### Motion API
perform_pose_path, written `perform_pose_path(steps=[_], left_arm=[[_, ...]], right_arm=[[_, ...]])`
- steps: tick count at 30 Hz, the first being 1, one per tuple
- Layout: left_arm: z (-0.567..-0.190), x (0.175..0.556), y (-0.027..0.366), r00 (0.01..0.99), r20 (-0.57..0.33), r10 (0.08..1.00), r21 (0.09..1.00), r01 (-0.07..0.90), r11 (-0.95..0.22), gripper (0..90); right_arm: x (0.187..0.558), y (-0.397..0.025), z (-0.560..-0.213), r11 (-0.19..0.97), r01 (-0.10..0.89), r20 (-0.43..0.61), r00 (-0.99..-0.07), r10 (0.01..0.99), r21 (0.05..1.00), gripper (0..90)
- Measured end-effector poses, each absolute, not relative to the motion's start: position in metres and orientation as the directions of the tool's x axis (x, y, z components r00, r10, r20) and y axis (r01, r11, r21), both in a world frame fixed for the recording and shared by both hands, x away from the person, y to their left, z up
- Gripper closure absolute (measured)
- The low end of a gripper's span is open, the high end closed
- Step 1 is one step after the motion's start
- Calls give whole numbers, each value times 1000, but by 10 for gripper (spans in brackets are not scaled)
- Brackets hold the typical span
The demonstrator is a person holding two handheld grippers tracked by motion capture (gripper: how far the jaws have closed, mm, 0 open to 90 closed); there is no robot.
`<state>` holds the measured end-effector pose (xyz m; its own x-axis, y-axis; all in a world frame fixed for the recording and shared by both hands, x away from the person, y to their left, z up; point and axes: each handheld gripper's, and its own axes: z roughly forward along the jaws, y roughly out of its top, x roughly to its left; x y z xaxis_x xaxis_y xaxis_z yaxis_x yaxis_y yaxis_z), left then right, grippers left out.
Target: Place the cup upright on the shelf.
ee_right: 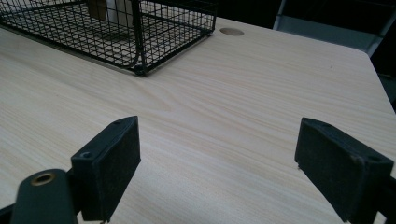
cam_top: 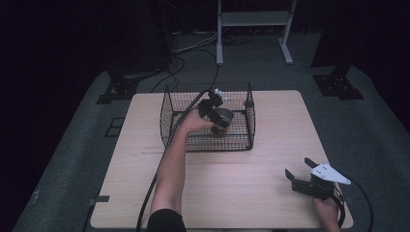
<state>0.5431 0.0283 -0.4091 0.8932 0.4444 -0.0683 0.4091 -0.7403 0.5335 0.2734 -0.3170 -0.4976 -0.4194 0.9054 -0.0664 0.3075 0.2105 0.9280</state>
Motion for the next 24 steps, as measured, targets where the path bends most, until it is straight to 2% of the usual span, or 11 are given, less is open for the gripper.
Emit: perform_pose_path(steps=[24], left_arm=[[-415,543,35,890,-68,451,470,427,-772,167]], right_arm=[[273,-318,-498,209,298,-68,-422,904,931,135]])
